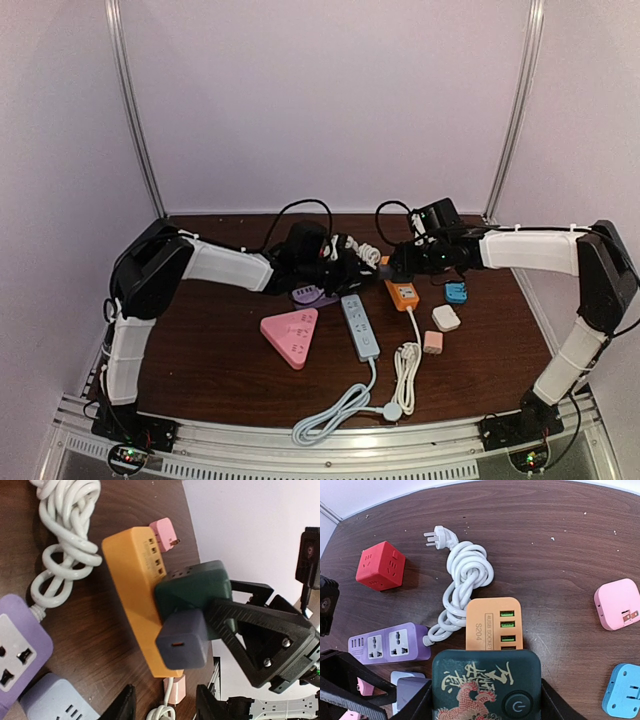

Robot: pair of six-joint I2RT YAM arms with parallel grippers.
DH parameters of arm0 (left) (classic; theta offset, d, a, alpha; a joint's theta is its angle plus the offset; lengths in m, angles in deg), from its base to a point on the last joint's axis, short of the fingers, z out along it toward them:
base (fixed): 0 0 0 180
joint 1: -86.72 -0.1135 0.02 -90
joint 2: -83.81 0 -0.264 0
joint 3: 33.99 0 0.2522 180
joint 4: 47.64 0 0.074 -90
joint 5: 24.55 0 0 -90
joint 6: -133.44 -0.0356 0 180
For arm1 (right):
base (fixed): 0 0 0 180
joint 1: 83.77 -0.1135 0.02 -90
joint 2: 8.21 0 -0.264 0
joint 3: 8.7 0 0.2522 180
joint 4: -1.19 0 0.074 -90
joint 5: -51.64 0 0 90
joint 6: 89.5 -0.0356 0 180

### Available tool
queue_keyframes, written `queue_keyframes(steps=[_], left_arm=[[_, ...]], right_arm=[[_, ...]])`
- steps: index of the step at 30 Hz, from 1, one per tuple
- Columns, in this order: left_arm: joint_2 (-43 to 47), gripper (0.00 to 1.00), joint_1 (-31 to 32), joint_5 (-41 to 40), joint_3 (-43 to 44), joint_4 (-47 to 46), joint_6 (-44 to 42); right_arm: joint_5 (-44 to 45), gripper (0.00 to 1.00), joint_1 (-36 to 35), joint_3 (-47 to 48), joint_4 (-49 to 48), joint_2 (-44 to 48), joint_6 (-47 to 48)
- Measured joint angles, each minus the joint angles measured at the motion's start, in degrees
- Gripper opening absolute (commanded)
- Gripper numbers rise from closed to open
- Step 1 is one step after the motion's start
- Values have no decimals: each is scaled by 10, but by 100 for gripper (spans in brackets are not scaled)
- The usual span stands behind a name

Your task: Pull the plug off the socket

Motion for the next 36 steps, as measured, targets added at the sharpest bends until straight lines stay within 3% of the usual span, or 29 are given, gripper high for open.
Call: queue_keyframes(steps=[8,22,34,36], left_arm=[[-3,53,0,3,0,-52,53],[-24,48,0,12,2,-85,102],[-43,32,0,19,1,-132,155],[-43,24,0,21,-2,-139,163]], right_arm=[[2,42,-13,0,-9,0,-20],[21,42,-33,0,-14,0,-23],[36,42,-48,0,-16,0,-20],[37,42,-49,0,-16,0,-20]])
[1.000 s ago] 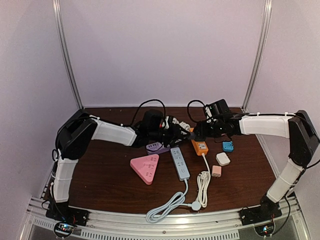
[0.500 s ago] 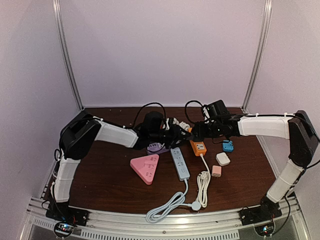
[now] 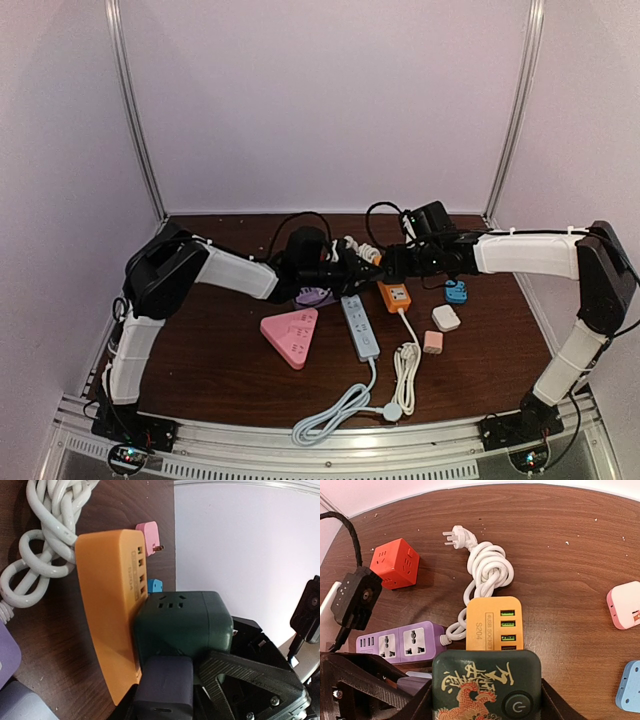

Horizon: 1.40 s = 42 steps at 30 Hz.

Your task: Pull the plug off the socket

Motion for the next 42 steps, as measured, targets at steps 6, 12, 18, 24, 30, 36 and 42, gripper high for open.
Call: queue_keyframes(steps=[6,12,18,24,30,36,42], left_arm=[[-1,10,-2,2,-13,-34,28],[-2,4,-2,2,-26,-58,36],[0,2,-2,-3,-56,-93,36],[5,2,-2,-8,-74,-112,36],[10,2,-2,-10,-84,-119,36],[20,1,-2,-14,-97,-118,36],[35,2,-3,-16,-115,-117,32]], right_arm=[[10,42,-3,0,-4,0,-1],[25,41,-9,-4,-12,0,2],[28,40,-13,-17,-24,0,7],[19,40,-13,-19,-30,0,17],[12,40,-12,-24,-38,0,21],[1,39,-12,-30,-47,3,22],[-12,40,-12,-33,-55,4,22]])
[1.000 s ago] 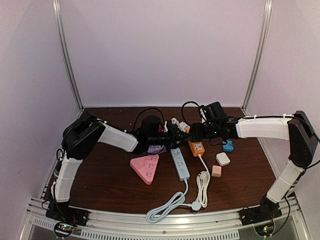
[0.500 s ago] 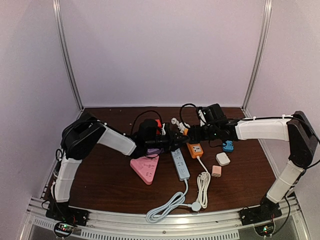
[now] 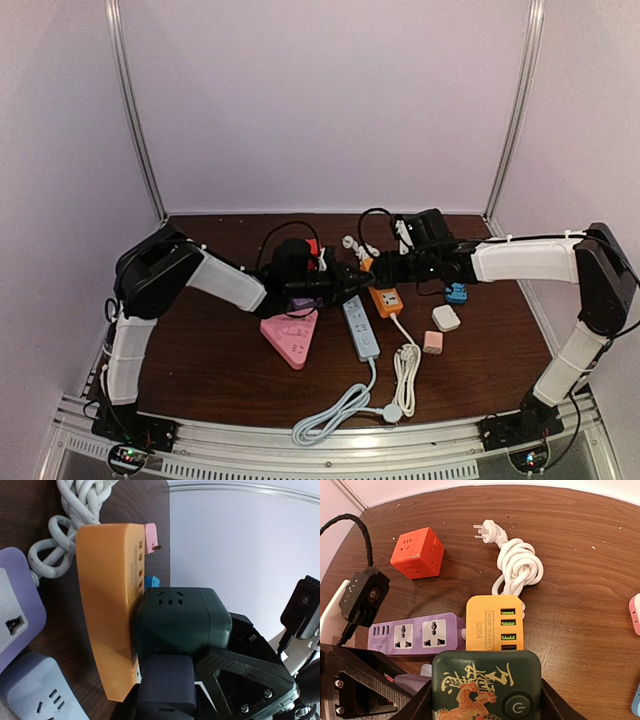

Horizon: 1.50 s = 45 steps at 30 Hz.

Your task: Pull the plug off the socket

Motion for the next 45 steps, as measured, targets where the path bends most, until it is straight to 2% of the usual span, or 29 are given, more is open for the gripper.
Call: queue_keyframes(steps=[4,12,16,23,30,36,45], left_arm=[[6,2,-1,0,-5,6,-3],[26,2,-16,10,-31,35,-18],[41,1,-21,10,-43,57,-34],[157,3,-58,-3,-104,153,-115],[268,6,-152,-14,-169,240,-203],[269,7,-230,-1,-179,292,-265],[202,8,-262,37,-151,316,-312]], right_arm=[[-4,39,0,0,-1,0,0],[63,40,37,-6,22,0,4],[68,39,36,-6,25,0,5],[67,39,35,2,29,-10,5],[65,39,35,18,38,-22,6],[64,39,35,26,39,-30,6],[61,39,35,26,39,-34,6]])
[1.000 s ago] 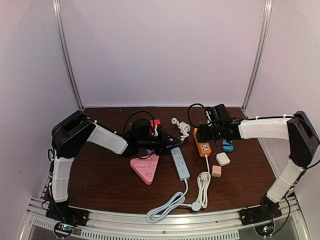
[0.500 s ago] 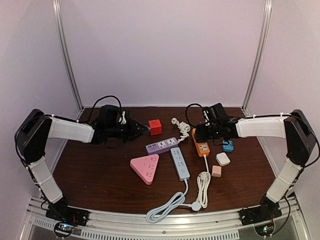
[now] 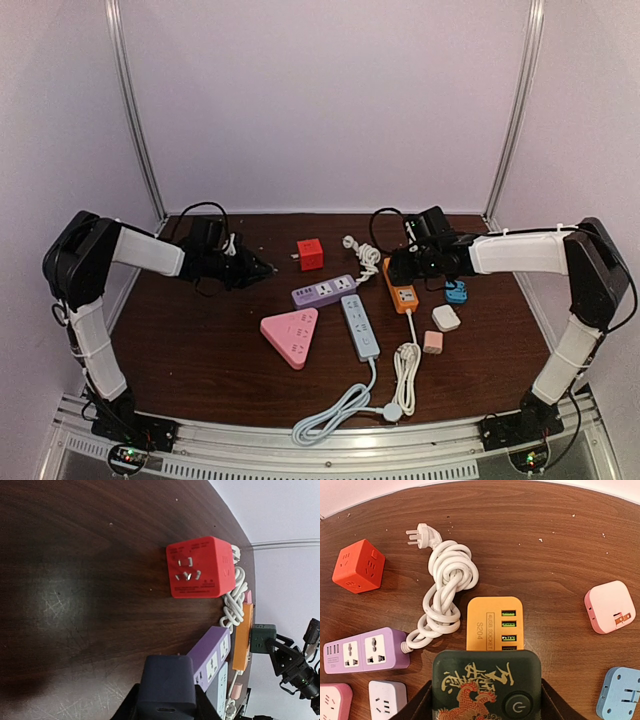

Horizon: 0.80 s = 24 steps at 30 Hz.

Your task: Pull the plug off the socket

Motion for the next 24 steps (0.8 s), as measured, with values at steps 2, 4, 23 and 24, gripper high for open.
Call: queue_keyframes(steps=[2,4,23,24], left_arm=[[-12,9,-2,2,4,8,-4],[-16,11,-4,4,5,10,-7],[-28,21,-6,5,5,31,-26],[-28,22,-6,4,5,32,-26]], right_arm=[[-1,39,0,0,0,0,0],[-2,39,0,0,0,0,0],[-7,38,0,0,-1,0,0],[-7,38,0,0,-1,0,0]])
